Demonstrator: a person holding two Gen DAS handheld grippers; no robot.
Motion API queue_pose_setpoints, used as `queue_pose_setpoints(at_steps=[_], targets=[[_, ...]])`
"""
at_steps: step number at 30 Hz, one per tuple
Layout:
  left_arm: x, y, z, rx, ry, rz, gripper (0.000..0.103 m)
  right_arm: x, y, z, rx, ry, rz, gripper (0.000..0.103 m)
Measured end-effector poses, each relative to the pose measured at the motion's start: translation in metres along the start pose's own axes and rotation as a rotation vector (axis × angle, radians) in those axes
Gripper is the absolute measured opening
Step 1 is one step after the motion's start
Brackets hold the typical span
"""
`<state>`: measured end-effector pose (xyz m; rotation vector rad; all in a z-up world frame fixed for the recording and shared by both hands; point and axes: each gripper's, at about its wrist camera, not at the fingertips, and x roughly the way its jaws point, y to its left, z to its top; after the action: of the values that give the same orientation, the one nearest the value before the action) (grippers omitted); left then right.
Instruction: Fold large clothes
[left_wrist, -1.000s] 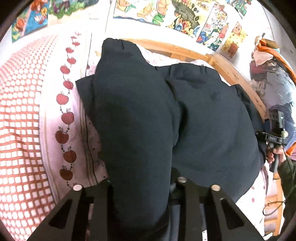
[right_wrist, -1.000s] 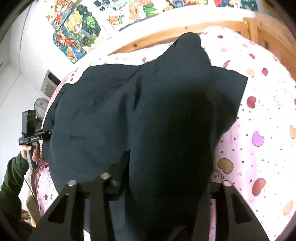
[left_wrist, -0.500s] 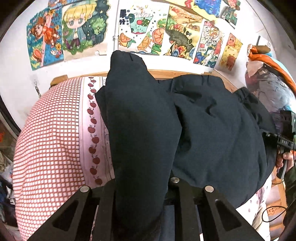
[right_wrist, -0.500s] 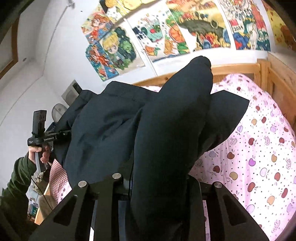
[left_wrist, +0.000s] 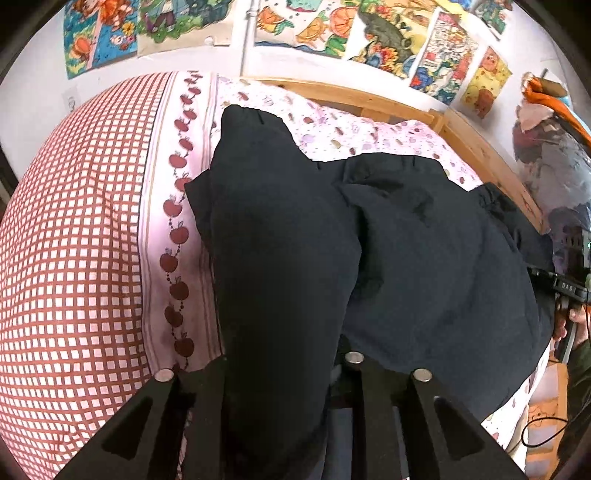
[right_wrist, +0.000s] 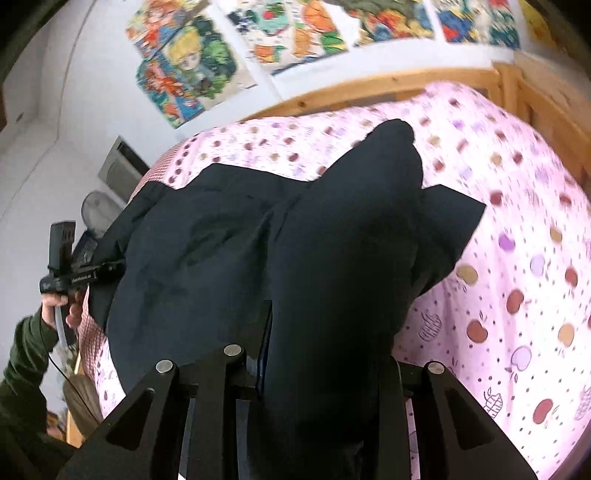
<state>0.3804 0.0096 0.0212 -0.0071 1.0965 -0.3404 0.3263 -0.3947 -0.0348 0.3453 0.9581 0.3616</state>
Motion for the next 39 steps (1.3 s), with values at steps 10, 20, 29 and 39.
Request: queue_pose_setpoints(at_steps=[10,20,29,39], targets=[[0.015,0.015,-0.009,-0.178,0.008,0.080,0.086,0.014,-0.004,-0.014,0.035,0.073,-0.196,0.086],[-0.036,-0.002,-0.048,-0.157,-0.339,0.190,0.103,-0.038,0.028,-0.031,-0.032,-0.156,-0.421,0.100],[-0.077,-0.046,-0.082,-0.098,-0.534,0.192,0.103,-0.081,0.074,-0.065,-0.035,-0.449,-0.476,0.101],[-0.123,-0.086,-0.121,0.011,-0.685,0.220,0.103,-0.108,0.150,-0.102,-0.154,-0.633,-0.531,0.101]])
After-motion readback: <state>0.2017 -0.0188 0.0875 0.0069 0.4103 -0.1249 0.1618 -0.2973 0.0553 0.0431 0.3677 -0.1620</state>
